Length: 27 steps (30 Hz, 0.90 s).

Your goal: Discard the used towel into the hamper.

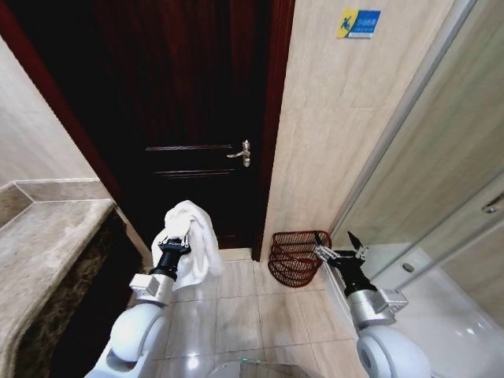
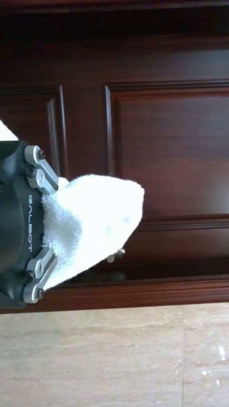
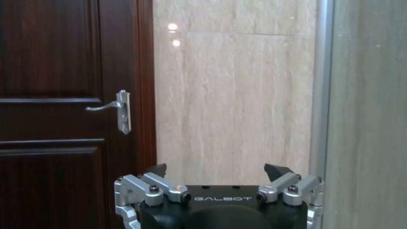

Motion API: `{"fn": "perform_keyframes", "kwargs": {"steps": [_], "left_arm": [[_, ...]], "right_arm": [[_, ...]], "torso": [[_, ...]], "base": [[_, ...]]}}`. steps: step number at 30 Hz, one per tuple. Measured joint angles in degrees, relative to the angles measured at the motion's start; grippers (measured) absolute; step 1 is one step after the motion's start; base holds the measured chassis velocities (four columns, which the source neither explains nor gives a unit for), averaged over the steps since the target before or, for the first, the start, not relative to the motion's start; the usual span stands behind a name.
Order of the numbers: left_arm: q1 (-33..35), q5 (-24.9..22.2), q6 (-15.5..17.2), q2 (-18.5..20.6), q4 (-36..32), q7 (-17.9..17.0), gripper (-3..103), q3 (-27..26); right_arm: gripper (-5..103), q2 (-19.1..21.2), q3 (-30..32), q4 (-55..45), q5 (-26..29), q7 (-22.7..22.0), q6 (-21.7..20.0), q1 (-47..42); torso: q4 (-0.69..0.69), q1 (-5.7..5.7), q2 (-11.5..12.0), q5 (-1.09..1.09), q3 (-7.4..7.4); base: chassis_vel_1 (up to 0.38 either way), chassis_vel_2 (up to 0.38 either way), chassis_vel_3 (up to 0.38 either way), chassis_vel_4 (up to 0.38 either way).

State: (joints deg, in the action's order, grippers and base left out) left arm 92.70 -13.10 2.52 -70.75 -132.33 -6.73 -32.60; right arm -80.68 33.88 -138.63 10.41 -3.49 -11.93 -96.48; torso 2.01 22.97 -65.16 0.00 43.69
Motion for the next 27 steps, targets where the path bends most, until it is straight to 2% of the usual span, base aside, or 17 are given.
{"fn": "perform_keyframes", "kwargs": {"steps": [7,15,19,27], "left_arm": [[-0.1,0.2,-1.1,-0.2,1.2,0.3,10,0.0],[-1.3,0.7,-3.1,-2.4,3.6,1.4,10,-0.7],[-3.5,2.5,-6.3,-7.2,6.8,3.0,10,-0.6],[-3.1,2.4,-8.7,-10.1,8.1,4.3,10,-0.6]], "right_arm": [[100,-0.2,0.3,0.3,0.1,0.0,0.0,-0.2],[100,-1.5,0.5,3.1,-0.2,0.8,1.7,0.3],[100,-2.0,1.1,5.3,-1.7,1.7,5.6,-0.5],[100,-1.9,2.9,5.0,-1.9,2.2,10.2,-4.9]], "torso": [[0.0,-0.84,1.8,0.0,-1.0],[0.0,-1.92,4.1,0.0,-2.24],[0.0,-2.59,5.7,0.0,-3.12],[0.0,-3.59,7.9,0.01,-4.37]], "base": [[0.0,0.0,0.0,0.0],[-0.009,-0.013,-0.004,-0.008],[-0.006,-0.013,-0.004,-0.008],[-0.034,-0.019,-0.024,-0.045]]}}
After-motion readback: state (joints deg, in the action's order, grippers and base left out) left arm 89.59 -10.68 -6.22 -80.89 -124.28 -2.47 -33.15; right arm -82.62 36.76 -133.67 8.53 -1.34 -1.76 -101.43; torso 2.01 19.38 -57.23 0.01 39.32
